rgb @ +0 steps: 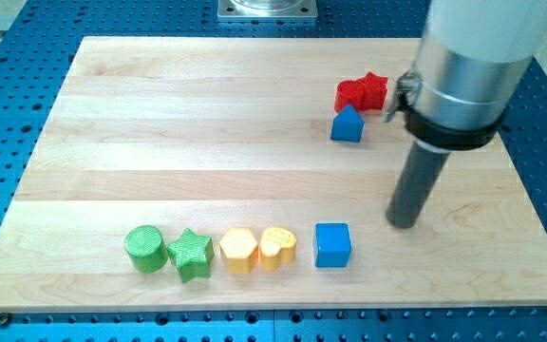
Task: Move the blue triangle to the right side of the blue cube
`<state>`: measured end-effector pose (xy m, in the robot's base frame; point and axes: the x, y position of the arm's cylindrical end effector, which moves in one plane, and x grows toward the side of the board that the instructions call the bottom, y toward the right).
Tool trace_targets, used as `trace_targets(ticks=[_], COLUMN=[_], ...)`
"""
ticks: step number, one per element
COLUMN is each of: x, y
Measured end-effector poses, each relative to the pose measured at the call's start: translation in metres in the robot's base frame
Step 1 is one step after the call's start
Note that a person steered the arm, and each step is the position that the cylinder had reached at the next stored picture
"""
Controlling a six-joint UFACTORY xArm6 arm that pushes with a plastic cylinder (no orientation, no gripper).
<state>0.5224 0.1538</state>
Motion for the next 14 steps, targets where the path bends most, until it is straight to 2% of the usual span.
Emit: trace_targets(ticks=[1, 2, 3, 4, 5, 6, 8, 9, 10, 14], x=[-0.048, -0.093, -0.14, -0.142, -0.104, -0.117, -0.01, -0.016, 0.005, 0.033], y=[-0.041, -0.122, -0.094, -0.036, 0.016, 0.031, -0.004, 0.046, 0.076, -0.005])
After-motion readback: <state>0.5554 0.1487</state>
